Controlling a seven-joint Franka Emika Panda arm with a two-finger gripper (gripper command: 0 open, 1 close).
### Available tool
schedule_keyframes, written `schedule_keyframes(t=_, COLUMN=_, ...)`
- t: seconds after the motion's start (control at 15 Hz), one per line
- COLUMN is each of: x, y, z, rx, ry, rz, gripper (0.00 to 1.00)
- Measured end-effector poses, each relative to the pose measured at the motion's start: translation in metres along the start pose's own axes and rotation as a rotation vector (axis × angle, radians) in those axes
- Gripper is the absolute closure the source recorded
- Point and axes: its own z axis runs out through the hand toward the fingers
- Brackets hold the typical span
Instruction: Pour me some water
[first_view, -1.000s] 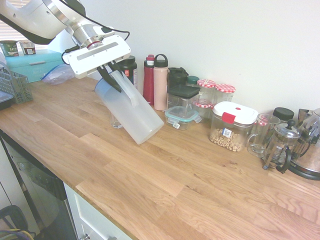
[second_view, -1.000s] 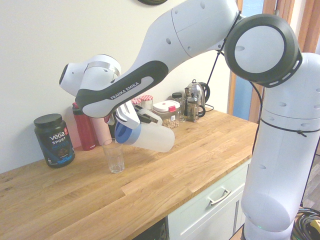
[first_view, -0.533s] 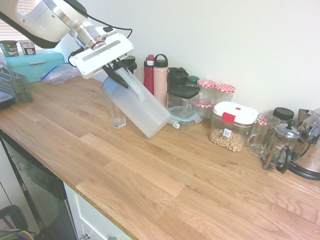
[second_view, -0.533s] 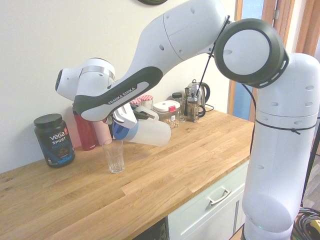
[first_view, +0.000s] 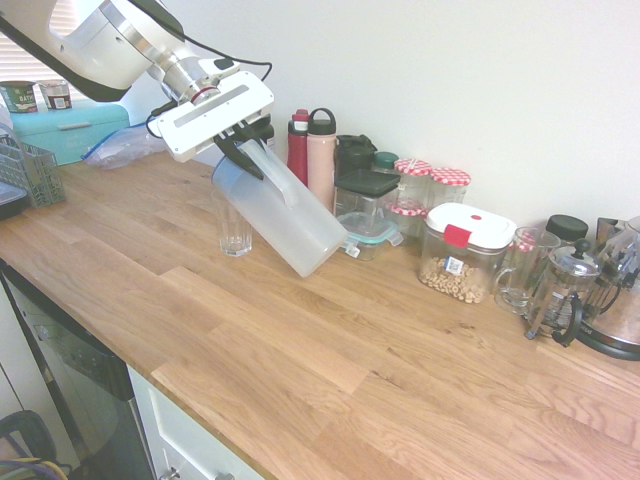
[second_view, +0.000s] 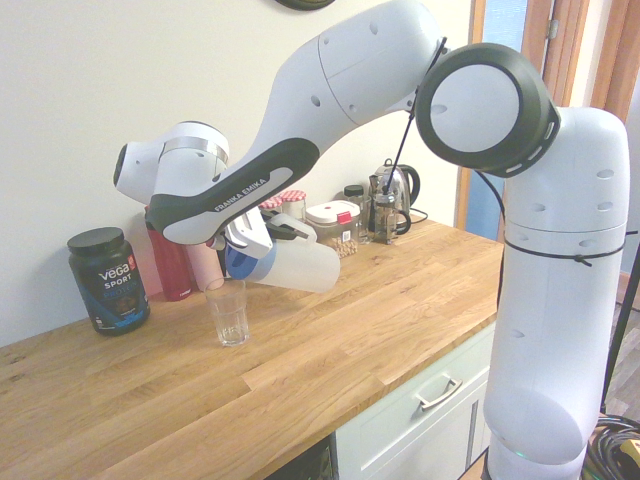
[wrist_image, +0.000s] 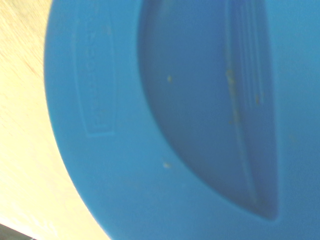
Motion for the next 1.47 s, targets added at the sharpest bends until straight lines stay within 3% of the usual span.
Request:
schedule_keyframes(t=0.13, x=-0.005, y=0.016, z=-0.004, rx=0.051, ry=0.030, rz=0.038, gripper=1.00)
schedule_keyframes(t=0.53, x=-0.061, y=0.124, z=-0.001, rx=0.373, ry=0.078, rz=0.265, gripper=1.00)
schedule_keyframes(t=0.8, x=-0.081, y=0.172, z=0.086, rx=0.558, ry=0.000, rz=0.448, gripper=1.00)
schedule_keyframes(t=1.07, x=-0.112, y=0.192, z=0.173, rx=0.714, ry=-0.069, rz=0.642, gripper=1.00)
schedule_keyframes(t=1.47, x=-0.126, y=0.189, z=0.216, rx=0.858, ry=-0.034, rz=0.932, gripper=1.00)
